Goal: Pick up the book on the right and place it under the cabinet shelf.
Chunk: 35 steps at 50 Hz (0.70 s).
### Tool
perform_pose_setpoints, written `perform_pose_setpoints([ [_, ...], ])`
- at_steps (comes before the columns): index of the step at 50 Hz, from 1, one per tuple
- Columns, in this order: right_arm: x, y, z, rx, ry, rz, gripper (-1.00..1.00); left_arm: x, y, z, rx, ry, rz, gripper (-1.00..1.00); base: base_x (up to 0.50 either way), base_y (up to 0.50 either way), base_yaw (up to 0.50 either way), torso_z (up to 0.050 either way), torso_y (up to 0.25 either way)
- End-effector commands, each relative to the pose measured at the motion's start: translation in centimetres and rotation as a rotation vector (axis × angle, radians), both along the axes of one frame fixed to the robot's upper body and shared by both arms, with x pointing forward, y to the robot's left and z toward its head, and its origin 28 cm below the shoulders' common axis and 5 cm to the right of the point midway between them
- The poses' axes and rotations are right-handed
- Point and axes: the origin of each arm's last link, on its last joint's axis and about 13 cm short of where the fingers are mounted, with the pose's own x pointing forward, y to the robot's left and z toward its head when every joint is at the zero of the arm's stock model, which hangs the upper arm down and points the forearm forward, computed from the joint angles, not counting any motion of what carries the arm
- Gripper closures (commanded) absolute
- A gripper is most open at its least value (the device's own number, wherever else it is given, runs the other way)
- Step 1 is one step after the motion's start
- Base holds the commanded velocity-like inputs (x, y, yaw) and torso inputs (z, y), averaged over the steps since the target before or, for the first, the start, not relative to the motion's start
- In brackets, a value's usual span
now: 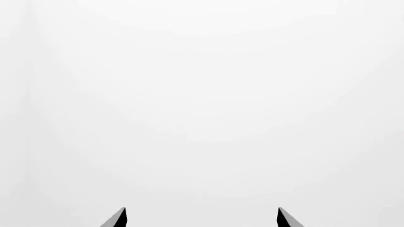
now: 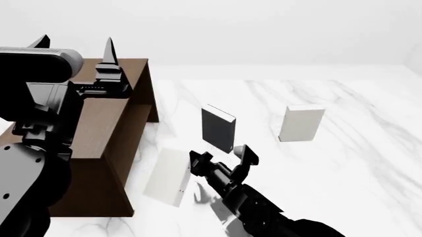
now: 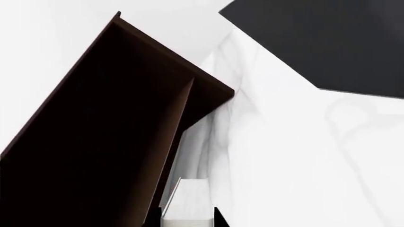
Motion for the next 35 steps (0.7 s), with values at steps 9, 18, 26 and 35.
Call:
perform_pose_setpoints([
  [9,0.42,-0.87,-0.18,-0.034,-0.017,-0.064,1.0,-0.21,-0.02,-0.05,0.003,-0.005,-0.013,-1.0,0.0,0.0,0.0,0.001,0.001],
  [18,0.31,-1.03,-0.43,-0.066,-0.018,-0.065,1.0,-0.28,-0.02,-0.09,0.005,-0.008,-0.019,-1.0,0.0,0.0,0.0,0.0,0.0],
  [26,0.18,-1.23,-0.75,-0.118,-0.026,-0.071,-1.0,-0.42,-0.07,-0.13,0.004,-0.013,-0.031,-1.0,0.0,0.0,0.0,0.0,0.0],
  [35,0.05,-1.23,-0.96,-0.226,-0.081,-0.061,-1.0,-0.61,-0.1,-0.07,0.003,-0.022,-0.043,-1.0,0.0,0.0,0.0,0.0,0.0],
])
